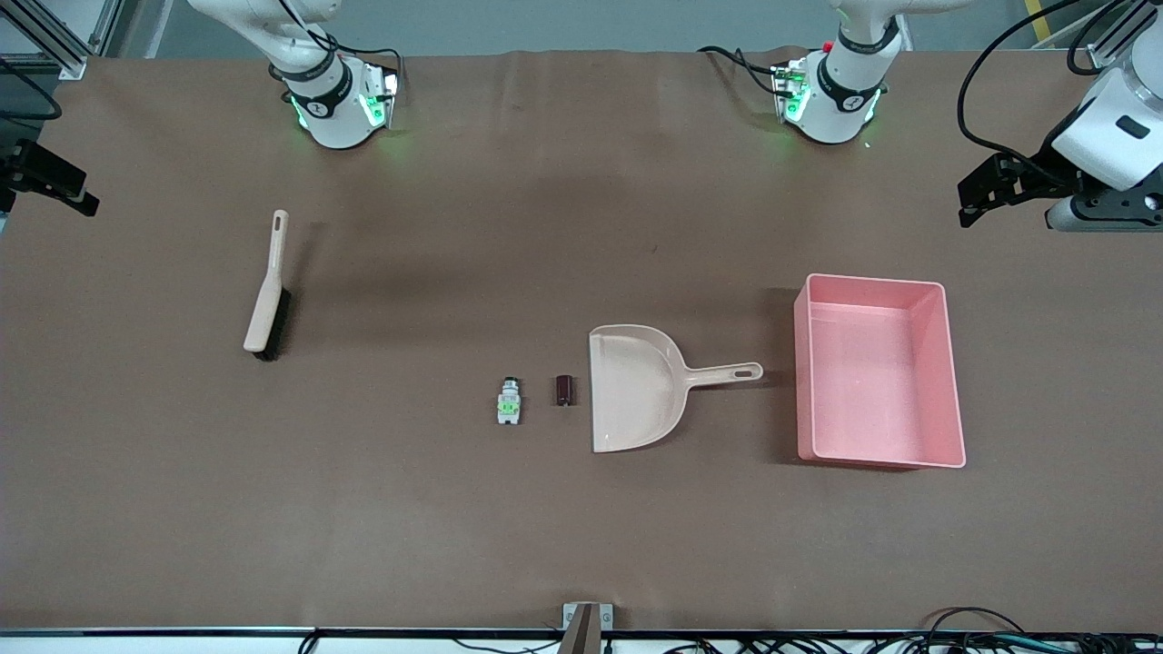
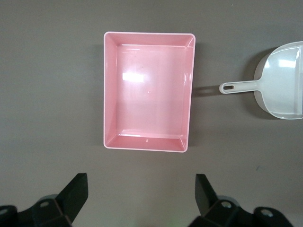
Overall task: Clean e-waste and dump in bin
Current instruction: 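Reach the left gripper to the dustpan handle while the right gripper reaches the brush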
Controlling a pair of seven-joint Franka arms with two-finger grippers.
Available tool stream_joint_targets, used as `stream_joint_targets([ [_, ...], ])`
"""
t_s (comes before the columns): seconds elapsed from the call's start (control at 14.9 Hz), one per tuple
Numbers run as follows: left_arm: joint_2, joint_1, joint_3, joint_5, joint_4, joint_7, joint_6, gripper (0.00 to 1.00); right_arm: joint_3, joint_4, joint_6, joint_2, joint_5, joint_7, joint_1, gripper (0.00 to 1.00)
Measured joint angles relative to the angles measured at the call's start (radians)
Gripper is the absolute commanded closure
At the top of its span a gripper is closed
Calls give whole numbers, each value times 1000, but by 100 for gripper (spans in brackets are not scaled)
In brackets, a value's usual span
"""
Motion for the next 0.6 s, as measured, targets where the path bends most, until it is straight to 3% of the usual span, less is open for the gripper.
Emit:
stream_joint_targets([
  [0.27,42,-53,-3,-2,-1,35,57,0,2,1,-32,1,0,-2,0,0],
  [0.6,172,-172,-8,-1,-4,128,208,0,6,-14,-70,6,1,-3,1,0],
])
